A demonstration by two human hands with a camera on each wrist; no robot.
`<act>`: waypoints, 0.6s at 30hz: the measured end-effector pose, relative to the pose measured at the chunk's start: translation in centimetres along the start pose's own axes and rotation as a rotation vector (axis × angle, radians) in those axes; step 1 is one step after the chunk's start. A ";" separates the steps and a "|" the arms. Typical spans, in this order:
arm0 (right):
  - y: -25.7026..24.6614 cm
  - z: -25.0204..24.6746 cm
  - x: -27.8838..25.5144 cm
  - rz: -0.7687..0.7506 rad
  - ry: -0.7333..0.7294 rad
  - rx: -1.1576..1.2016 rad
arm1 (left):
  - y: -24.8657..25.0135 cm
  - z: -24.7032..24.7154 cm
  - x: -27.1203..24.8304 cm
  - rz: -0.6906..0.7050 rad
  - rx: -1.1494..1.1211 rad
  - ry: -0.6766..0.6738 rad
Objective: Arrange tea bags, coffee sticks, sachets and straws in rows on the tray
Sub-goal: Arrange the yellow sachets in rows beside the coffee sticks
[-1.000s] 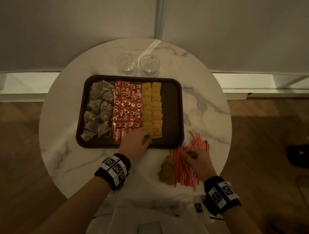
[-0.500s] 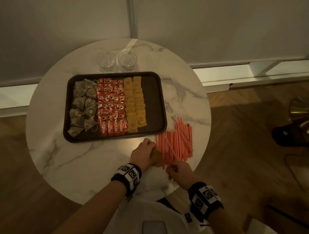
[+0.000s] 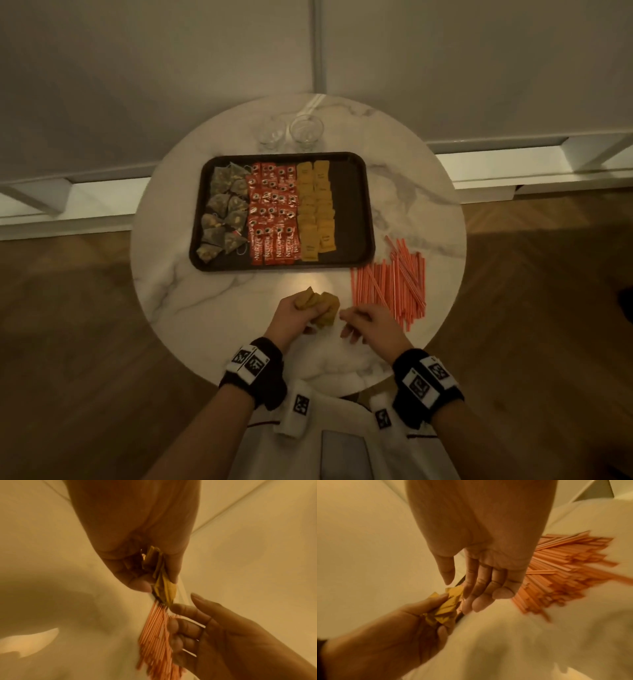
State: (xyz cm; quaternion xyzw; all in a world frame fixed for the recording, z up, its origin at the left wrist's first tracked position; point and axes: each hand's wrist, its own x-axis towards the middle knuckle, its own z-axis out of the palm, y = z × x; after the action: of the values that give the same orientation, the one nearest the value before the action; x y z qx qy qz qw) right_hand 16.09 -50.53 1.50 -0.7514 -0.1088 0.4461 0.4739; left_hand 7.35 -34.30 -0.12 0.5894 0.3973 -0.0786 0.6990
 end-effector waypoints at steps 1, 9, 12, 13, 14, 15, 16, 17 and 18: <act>-0.9 0.3 0.3 -0.025 -0.003 0.024 | 0.4 -0.2 -0.5 0.009 -0.055 -0.014; -4.1 2.2 1.5 -0.042 0.020 0.071 | 1.1 -1.7 -2.7 0.065 -0.279 0.015; -4.8 2.5 1.2 -0.054 0.008 0.038 | 1.2 -1.8 -2.9 0.087 -0.272 0.032; -5.0 2.5 1.1 -0.062 0.011 0.019 | 1.3 -1.9 -3.0 0.091 -0.275 0.030; -5.1 2.5 1.1 -0.071 0.021 0.009 | 1.2 -2.0 -3.0 0.095 -0.285 0.019; -5.1 2.4 1.1 -0.078 0.038 0.010 | 1.3 -2.1 -3.0 0.094 -0.299 0.002; -5.1 2.3 1.2 -0.084 0.060 0.019 | 1.3 -2.2 -3.0 0.092 -0.317 -0.017; -5.1 2.2 1.2 -0.088 0.083 0.031 | 1.4 -2.2 -3.0 0.094 -0.328 -0.030; -5.1 2.1 1.3 -0.089 0.098 0.044 | 1.4 -2.3 -3.0 0.098 -0.330 -0.038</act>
State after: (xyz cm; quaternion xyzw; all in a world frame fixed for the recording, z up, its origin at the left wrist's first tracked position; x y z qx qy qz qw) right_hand 16.49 -45.79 4.56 -0.7563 -0.1091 0.3892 0.5145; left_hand 5.11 -32.94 2.94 0.4839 0.3624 0.0107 0.7965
